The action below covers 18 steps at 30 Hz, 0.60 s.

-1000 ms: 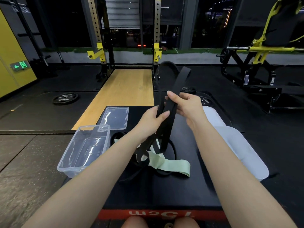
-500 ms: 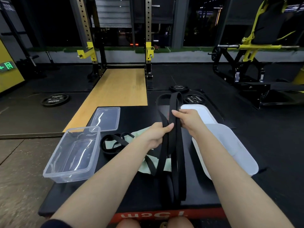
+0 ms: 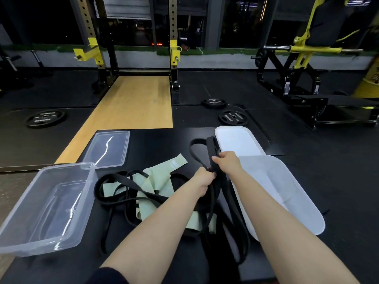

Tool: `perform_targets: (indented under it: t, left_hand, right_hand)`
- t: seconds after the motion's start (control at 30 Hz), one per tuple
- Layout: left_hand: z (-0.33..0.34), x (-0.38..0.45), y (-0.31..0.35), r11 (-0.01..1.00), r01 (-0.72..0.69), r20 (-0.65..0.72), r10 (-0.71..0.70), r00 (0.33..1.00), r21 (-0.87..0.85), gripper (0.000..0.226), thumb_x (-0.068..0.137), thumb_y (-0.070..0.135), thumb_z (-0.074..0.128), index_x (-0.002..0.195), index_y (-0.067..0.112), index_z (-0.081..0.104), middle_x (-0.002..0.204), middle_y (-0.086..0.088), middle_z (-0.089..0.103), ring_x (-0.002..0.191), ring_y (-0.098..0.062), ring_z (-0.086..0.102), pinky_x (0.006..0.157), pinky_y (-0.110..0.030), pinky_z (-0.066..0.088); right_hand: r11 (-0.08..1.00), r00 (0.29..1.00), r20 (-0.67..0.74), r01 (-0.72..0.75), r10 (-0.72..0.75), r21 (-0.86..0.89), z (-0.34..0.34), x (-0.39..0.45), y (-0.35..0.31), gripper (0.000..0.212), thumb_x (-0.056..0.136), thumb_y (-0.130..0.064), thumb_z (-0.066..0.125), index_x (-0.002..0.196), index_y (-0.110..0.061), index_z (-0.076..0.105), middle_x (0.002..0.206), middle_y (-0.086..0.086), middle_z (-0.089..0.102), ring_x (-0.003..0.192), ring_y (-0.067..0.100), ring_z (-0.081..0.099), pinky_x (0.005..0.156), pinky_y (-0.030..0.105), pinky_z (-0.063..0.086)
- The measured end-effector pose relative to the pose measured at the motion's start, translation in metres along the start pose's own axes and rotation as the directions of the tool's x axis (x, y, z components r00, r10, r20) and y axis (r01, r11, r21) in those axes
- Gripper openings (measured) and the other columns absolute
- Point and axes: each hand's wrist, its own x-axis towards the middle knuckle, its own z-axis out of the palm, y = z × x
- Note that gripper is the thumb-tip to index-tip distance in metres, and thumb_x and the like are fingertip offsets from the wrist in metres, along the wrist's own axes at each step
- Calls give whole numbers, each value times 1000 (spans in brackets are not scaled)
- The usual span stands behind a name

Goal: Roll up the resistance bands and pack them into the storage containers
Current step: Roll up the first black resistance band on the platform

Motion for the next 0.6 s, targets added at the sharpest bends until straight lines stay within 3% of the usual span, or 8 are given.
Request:
perform_targets:
  t: [0.07,0.13,0.27,0.33,0.43,0.5,0.53,0.6]
  left_hand:
    - [-1,15,-7,975,-52,-31,60,998,215,30,93,9,50,121,2,54,120,-16,61,110,-31,58,92,-32,47]
    - [-2,25,-10,901,-86,-51,119,992,425,33,92,19,52,121,1,52,121,-15,59,111,-30,56,87,-28,44]
    - [-7,35,-15,566,-60,-56,185,981,822,55,94,40,43,132,0,39,135,-16,43,129,-33,38,103,-39,35]
    - [-12,32,-17,488,-52,-23,147,989,871,61,95,48,36,134,1,38,139,-16,40,130,-33,36,105,-41,34]
    - [-29,24,-16,578,-111,55,115,992,809,59,97,50,29,113,-1,54,119,-19,54,113,-34,52,88,-35,42]
    - [-49,16,-15,605,-154,65,166,984,782,49,101,38,28,95,-1,58,104,-22,60,104,-35,56,77,-32,40]
    - [-61,11,-16,587,-167,62,196,979,792,40,101,30,30,94,2,59,107,-20,61,105,-34,56,80,-33,40]
    - [-88,2,-20,540,-180,60,232,971,822,30,99,14,35,112,9,60,121,-12,61,115,-29,54,91,-31,41]
  right_hand:
    - [999,999,32,-1,2,-38,8,8,7,19,90,-16,57,85,1,62,88,18,64,81,25,54,69,27,38]
    - [997,998,58,-14,19,-75,17,14,13,24,94,-19,50,103,0,62,108,18,64,98,28,58,74,26,36]
    - [983,996,80,-32,48,-182,25,14,18,41,102,-31,33,123,1,47,129,17,53,120,29,48,81,29,31]
    - [980,998,55,-23,35,-200,25,10,20,42,102,-32,32,127,1,44,130,16,52,123,30,46,86,30,33]
    - [964,993,-26,103,-113,-245,27,6,21,42,101,-29,39,128,3,41,133,17,48,127,33,43,97,35,35]
    - [925,969,-16,229,-246,-304,31,0,20,47,100,-28,42,136,1,39,146,14,37,136,27,33,107,35,28]
    - [906,949,1,302,-316,-295,34,-5,16,46,99,-26,45,138,-1,41,149,11,35,138,24,31,109,31,25]
    - [846,883,76,465,-462,-260,40,-20,7,41,96,-21,52,135,-6,49,143,7,45,134,20,38,107,23,25]
